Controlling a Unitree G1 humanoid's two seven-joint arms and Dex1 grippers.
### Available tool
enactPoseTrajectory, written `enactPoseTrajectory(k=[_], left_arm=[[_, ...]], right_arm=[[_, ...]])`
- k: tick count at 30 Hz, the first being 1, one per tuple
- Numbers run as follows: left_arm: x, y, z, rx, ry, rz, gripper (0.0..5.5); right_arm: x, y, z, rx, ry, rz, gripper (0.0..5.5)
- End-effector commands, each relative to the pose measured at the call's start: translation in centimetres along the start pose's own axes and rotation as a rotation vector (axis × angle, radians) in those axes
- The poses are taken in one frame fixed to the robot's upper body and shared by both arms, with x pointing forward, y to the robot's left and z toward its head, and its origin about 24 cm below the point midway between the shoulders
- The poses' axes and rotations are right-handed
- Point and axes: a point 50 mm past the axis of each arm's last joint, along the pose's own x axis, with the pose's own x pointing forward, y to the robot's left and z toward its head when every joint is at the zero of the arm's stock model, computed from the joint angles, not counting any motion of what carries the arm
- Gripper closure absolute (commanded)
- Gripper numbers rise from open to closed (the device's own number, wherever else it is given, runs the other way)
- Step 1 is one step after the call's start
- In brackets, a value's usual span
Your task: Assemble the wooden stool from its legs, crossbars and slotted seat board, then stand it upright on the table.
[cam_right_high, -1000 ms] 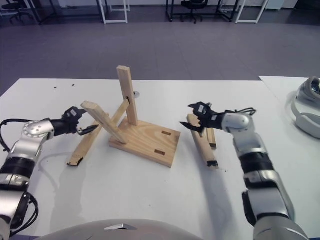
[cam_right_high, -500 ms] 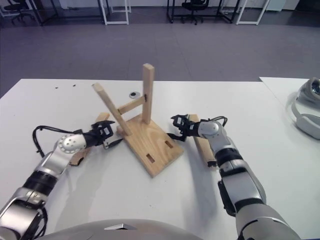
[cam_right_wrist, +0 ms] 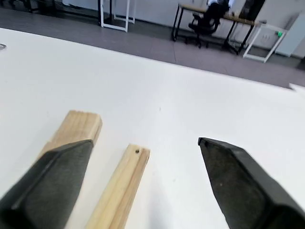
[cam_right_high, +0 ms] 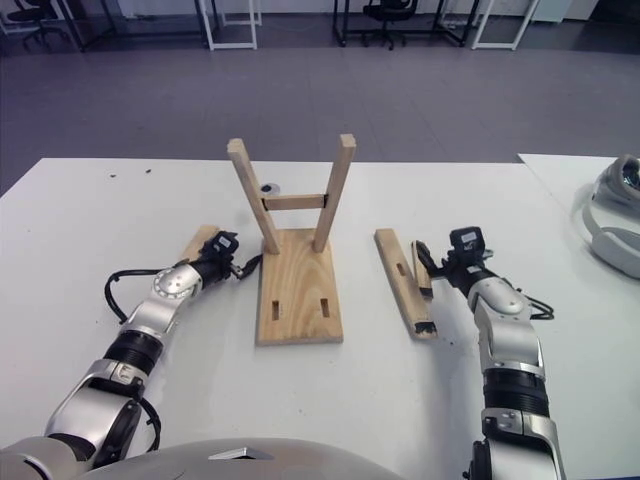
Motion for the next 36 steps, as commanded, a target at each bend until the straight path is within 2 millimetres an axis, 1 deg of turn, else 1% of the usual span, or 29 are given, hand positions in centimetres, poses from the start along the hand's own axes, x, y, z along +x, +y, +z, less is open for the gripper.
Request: enactPoseTrajectory(k=[1, 3, 6, 8, 10, 14, 16, 19, 21, 22, 24, 25, 26, 28, 31, 32, 34, 36], left_arm=[[-0.1, 1.2, 1.0, -0.012, -0.039, 0.04, 1.23], [-0.7, 1.8, 1.3, -0.018, -0.057, 0.067, 1.23], [-1.8, 2.3, 1.4, -0.036, -0.068, 0.097, 1.23], [-2.6, 2.4, 1.4, -0.04, -0.067, 0.109, 1.23], [-3.4, 2.2, 1.9, -0.034, -0.077, 0.111, 1.23], [-4.7, 1.1, 3.8, -0.091, -0.144, 0.079, 1.23], [-5.6, 0.2, 4.8, -0.104, -0.166, 0.059, 1.23], [-6.7, -0.7, 6.7, -0.115, -0.205, 0.012, 1.23], [-7.5, -1.7, 7.8, -0.188, -0.252, -0.059, 1.23], [-7.9, -2.6, 8.4, -0.26, -0.291, -0.124, 1.23], [-8.3, -3.8, 9.8, -0.402, -0.365, -0.228, 1.23], [-8.2, -4.2, 10.9, -0.506, -0.422, -0.275, 1.23], [-8.1, -4.5, 11.8, -0.584, -0.463, -0.311, 1.23], [-7.6, -4.8, 14.3, -0.77, -0.566, -0.41, 1.23], [-6.9, -4.4, 16.7, -0.946, -0.63, -0.487, 1.23], [-6.7, -4.2, 17.3, -0.992, -0.638, -0.498, 1.23], [-6.6, -3.9, 18.0, -1.049, -0.637, -0.519, 1.52], [-6.9, -3.9, 18.6, -1.087, -0.639, -0.543, 2.07]], right_arm=[[0.5, 0.5, -1.7, 0.084, 0.082, 0.015, 1.37], [0.3, 0.7, -2.8, 0.1, 0.126, 0.006, 1.37], [0.1, 0.9, -3.7, 0.122, 0.161, -0.01, 1.93], [-0.1, 1.6, -4.2, 0.118, 0.191, 0.019, 2.32], [-0.4, 2.0, -4.3, 0.111, 0.217, 0.03, 2.61], [-0.7, 2.1, -4.2, 0.138, 0.23, 0.033, 3.32], [-0.7, 2.4, -4.4, 0.123, 0.271, 0.063, 3.73], [-1.0, 2.6, -4.8, 0.08, 0.321, 0.095, 4.18], [-1.2, 2.1, -4.7, 0.05, 0.315, 0.098, 4.18], [-1.0, 1.2, -3.7, 0.033, 0.253, 0.055, 4.18], [-0.6, -0.2, -0.7, 0.028, 0.077, -0.011, 4.18], [-0.7, 0.2, 1.5, 0.012, -0.047, 0.03, 4.18], [-0.9, 1.2, 3.2, -0.004, -0.141, 0.106, 4.18], [-2.9, 5.0, 6.8, -0.066, -0.313, 0.364, 4.18], [-5.5, 9.1, 10.2, -0.136, -0.443, 0.617, 4.19], [-6.1, 10.1, 11.0, -0.155, -0.476, 0.666, 4.19], [-7.0, 11.6, 12.2, -0.184, -0.523, 0.732, 4.19], [-7.5, 12.9, 13.0, -0.215, -0.555, 0.779, 4.19]])
